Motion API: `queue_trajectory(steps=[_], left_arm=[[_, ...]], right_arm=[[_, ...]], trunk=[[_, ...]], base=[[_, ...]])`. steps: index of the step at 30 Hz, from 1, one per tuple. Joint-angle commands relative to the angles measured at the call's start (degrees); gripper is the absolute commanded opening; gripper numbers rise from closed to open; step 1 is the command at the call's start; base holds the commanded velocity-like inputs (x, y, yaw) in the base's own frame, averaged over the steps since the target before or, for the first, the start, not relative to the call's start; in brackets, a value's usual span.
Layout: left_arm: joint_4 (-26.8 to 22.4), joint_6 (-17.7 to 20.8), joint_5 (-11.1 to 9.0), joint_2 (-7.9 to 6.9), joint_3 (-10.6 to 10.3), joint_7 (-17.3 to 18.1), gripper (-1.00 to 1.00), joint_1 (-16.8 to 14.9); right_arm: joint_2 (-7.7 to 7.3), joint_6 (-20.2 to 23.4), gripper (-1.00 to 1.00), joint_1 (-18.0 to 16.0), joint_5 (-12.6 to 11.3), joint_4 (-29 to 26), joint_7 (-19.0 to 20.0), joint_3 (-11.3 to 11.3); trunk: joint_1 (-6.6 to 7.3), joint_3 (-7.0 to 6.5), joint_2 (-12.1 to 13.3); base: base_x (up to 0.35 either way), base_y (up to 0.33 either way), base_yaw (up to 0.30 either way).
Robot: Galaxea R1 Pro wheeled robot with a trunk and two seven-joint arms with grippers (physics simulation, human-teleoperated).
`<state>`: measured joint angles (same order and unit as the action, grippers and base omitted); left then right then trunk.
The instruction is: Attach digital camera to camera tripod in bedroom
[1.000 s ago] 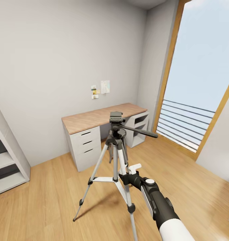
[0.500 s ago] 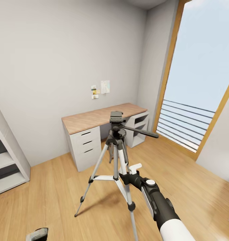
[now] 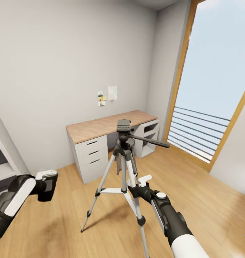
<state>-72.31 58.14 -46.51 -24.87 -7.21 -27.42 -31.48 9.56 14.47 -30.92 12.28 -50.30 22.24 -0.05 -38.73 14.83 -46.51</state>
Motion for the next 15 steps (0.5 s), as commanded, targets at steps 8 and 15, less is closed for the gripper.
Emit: queue_trajectory(steps=[8,15], left_arm=[[16.9,1.7,1.2,9.58,0.8,-1.7,-1.0,-29.0],[39.8,1.6,11.4,22.97,0.7,-0.2,-1.0,-55.9]], right_arm=[[0.02,0.2,-1.0,0.0,1.1,-0.1,0.3,0.0],[-0.02,0.2,-1.0,0.0,1.1,-0.1,0.4,0.0]], trunk=[[-0.01,0.1,-0.1],[-0.01,0.1,-0.1]], base=[[0.0,0.0,0.0],[0.0,0.0,0.0]])
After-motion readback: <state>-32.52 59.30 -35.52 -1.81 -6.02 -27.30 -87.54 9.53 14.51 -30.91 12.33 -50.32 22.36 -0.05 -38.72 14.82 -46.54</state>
